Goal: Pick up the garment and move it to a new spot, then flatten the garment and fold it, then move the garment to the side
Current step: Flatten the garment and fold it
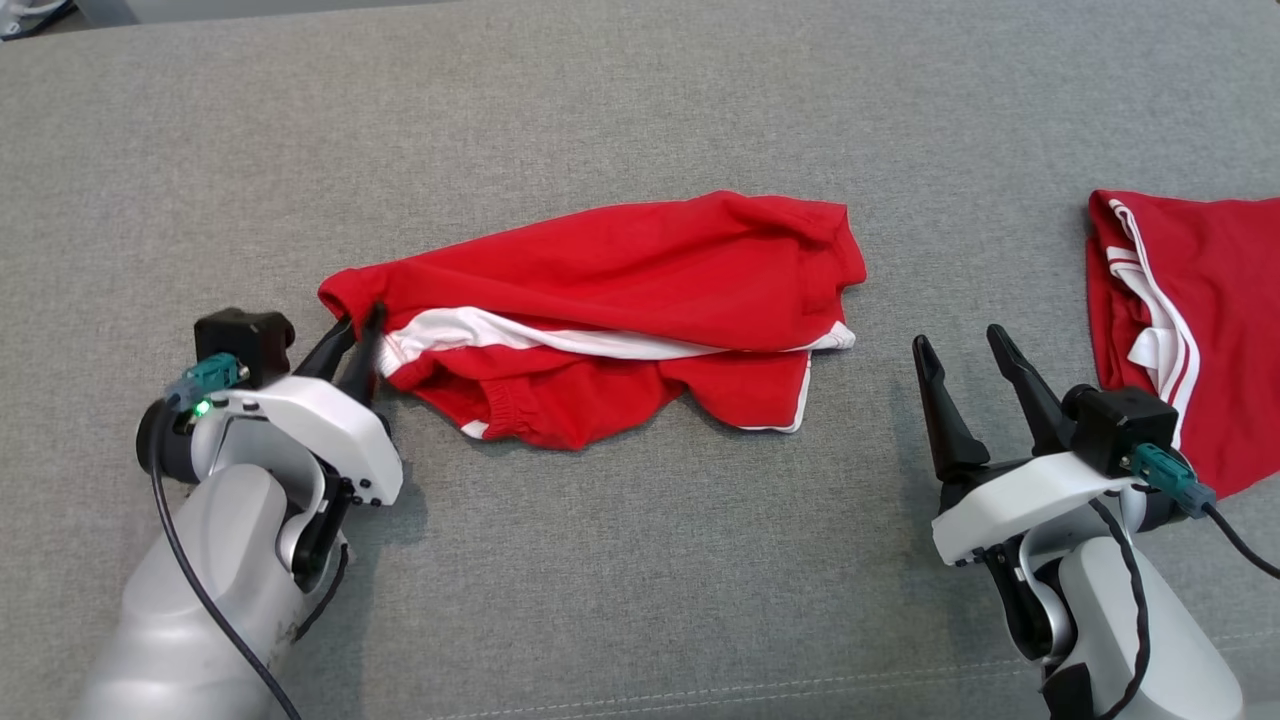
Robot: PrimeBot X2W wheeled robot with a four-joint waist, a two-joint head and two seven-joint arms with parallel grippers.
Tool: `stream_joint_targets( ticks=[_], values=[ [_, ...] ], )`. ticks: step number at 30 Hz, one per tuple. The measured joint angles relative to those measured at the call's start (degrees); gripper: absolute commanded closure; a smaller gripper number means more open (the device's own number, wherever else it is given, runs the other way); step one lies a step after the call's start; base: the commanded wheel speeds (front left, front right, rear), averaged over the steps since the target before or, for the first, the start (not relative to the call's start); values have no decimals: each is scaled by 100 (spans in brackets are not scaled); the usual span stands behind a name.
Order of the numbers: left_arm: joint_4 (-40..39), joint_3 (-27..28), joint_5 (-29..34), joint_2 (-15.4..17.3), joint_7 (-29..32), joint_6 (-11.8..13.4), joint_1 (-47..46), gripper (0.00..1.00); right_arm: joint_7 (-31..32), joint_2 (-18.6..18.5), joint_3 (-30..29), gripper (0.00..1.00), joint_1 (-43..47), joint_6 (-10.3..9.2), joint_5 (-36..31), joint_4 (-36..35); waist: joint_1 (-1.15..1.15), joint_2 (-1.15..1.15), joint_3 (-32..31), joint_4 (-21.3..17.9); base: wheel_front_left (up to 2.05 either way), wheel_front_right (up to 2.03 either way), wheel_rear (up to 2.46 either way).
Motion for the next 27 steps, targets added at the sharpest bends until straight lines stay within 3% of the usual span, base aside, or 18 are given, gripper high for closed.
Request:
stream_joint_targets(
  ticks=[6,15,21,27],
  values=[
    [331,180,-69,-120,-320,-41,-59,0,0,21,-30,0,-91,0,0,10,0,0,7,114,0,0,0],
    [-435,821,-92,-357,-382,-148,450,0,0,-63,-168,0,-72,0,0,45,0,0,-135,352,0,0,0],
    [-488,834,-218,-572,-381,-294,892,0,0,-53,-107,0,-70,0,15,77,0,0,-186,318,0,0,0],
    [-621,889,-500,-568,-382,-343,886,0,0,-56,-91,0,-53,0,51,76,0,0,-228,231,0,0,0]
  ],
)
